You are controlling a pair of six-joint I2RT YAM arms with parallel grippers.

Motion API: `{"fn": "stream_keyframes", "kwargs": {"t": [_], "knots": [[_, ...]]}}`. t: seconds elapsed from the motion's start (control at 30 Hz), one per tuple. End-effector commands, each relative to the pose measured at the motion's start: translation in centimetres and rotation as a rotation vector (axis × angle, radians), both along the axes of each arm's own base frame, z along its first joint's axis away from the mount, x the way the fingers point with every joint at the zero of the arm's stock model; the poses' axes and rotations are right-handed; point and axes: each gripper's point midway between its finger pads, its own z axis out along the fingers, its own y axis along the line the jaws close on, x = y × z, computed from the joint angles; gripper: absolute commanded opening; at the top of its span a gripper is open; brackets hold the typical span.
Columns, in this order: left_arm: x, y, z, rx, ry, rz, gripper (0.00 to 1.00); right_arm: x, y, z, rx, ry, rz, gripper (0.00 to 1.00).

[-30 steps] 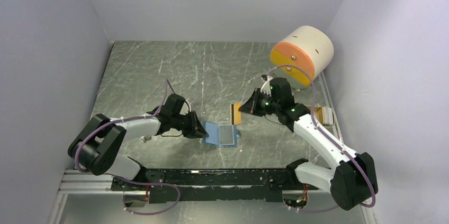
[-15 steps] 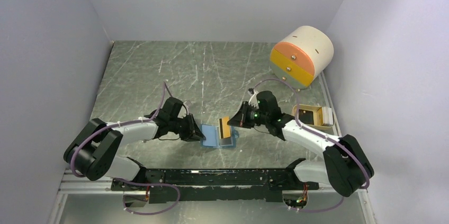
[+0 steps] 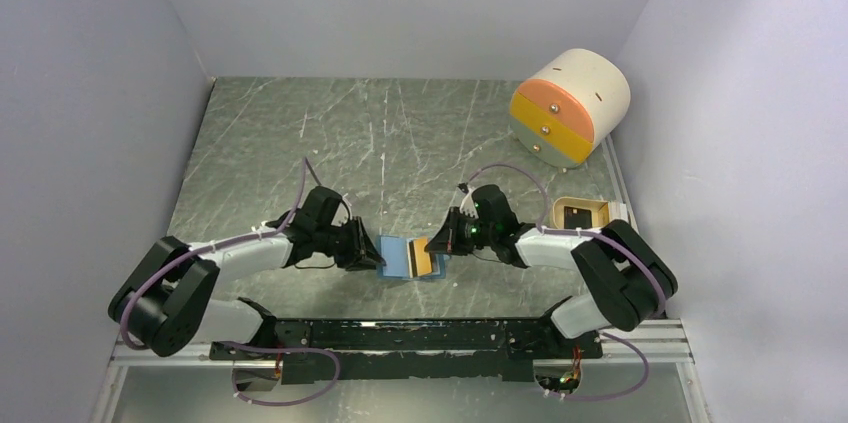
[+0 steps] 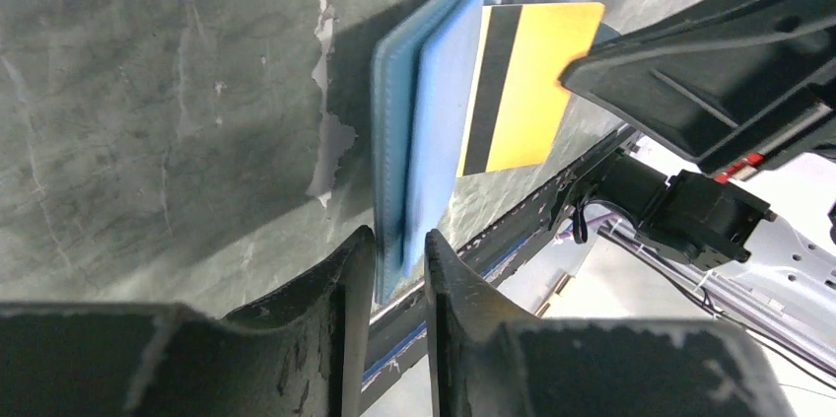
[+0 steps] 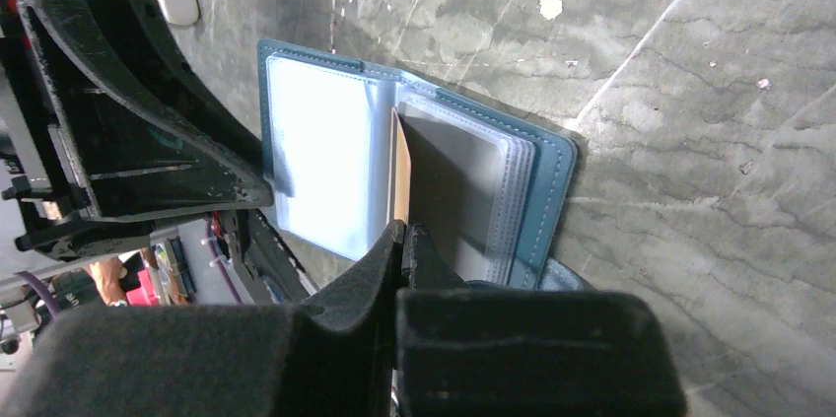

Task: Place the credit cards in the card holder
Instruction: Insert the credit card into the card holder.

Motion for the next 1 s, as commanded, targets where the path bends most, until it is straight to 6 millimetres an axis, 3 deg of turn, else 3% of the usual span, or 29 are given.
{"fn": "stream_keyframes", "kwargs": {"t": [0.0,0.2,0.57,0.97], "knots": [[-0.4,0.7,0.0,0.023,-0.022,0.006,0.27,-0.3,0.0,-1.0,0.002,-0.016,0.015,0.0],[-0.7,1.2,-1.0,0.05,-0.011,0.011,0.09,-0.8,0.2,-1.8,0.043,0.017,0.001,0.0],[-0.9,1.6,-2.6,0.083,0.008,0.0,0.09,-0.3,0.5,-2.2,0.051,0.016,-0.014,0.0],[-0.7,1.4,-2.8,0.083,0.004,-0.007,0.09,-0.1,1.0,-2.3,0.072,0.023,0.001,0.0]]}}
